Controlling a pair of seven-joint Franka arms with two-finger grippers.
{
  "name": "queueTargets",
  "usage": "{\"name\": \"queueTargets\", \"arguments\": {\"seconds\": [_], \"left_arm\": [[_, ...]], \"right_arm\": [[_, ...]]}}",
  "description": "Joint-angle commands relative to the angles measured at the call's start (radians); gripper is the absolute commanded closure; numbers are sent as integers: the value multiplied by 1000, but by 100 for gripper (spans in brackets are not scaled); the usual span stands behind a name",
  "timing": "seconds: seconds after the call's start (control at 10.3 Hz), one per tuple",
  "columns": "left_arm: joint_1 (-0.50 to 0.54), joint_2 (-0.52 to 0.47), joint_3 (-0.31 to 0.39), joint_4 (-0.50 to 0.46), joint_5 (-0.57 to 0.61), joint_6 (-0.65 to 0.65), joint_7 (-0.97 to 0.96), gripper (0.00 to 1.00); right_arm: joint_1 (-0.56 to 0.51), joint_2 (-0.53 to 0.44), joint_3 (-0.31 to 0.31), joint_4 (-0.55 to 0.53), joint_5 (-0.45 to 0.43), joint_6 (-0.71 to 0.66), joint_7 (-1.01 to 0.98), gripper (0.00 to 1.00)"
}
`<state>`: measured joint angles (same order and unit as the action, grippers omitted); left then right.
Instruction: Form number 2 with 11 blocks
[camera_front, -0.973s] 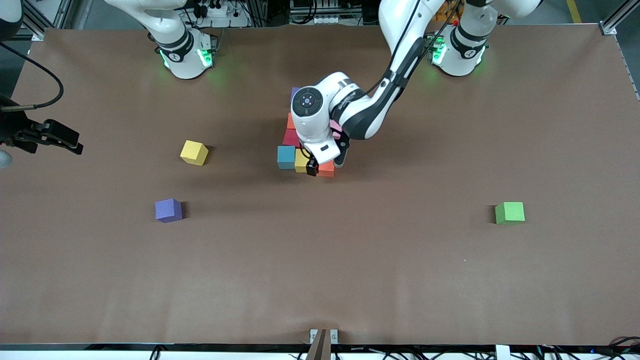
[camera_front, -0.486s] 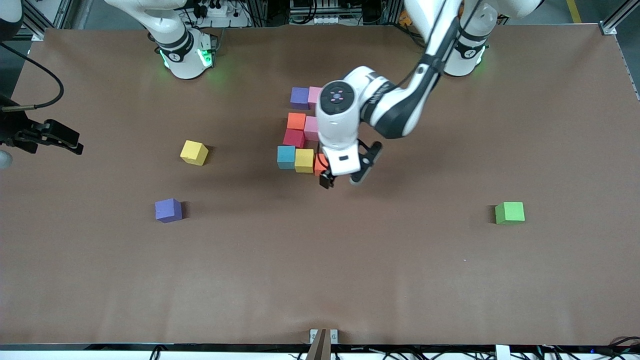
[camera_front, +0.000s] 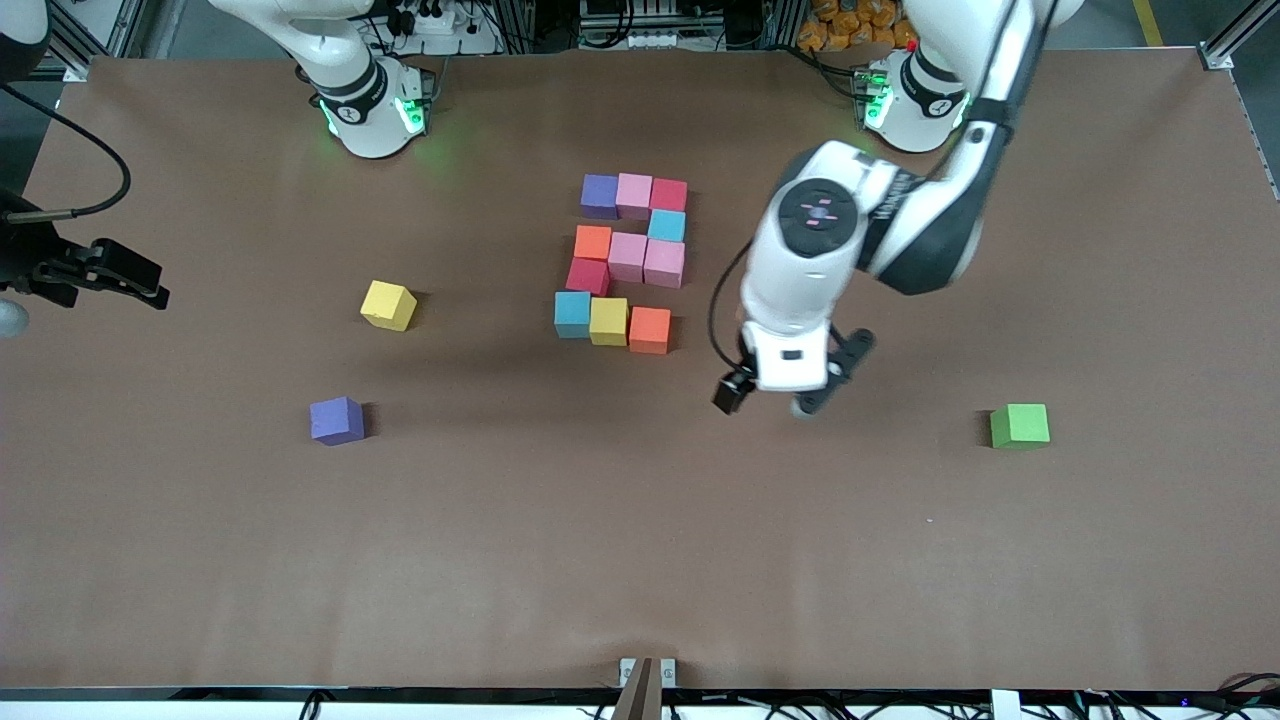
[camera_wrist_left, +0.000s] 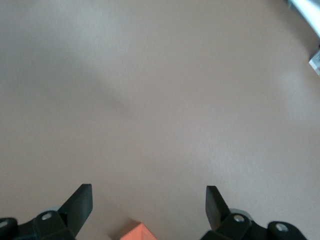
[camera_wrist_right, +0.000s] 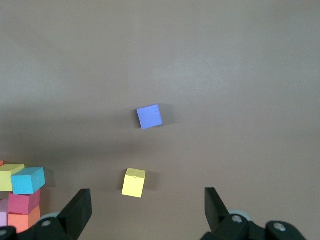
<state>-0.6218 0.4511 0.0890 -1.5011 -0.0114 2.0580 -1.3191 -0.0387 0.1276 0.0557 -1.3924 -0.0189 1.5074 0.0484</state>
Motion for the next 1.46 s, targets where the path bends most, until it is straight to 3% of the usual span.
{"name": "queueTargets", "arguments": {"seconds": [0.0,0.29,0.49,0.68,0.97,1.36], "left_arm": [[132,-77,-67,-22,21,-59,177,0],[353,-143,-196,-43,53,-108,376,0],[404,-173,-206,-50,77,-149,510,0],[514,-235,-262,-63,79,-211,676,0],[602,-374,-267,-146,79,-252,912,0],[705,-460,-319,-153,79,-361,974,0]], "right_arm": [[6,6,-8,18,11,-7,7,0],[6,6,-8,18,11,-7,7,0],[6,6,-8,18,11,-7,7,0],[6,6,-8,18,11,-7,7,0],[6,6,-8,18,11,-7,7,0],[6,6,-8,18,11,-7,7,0]]}}
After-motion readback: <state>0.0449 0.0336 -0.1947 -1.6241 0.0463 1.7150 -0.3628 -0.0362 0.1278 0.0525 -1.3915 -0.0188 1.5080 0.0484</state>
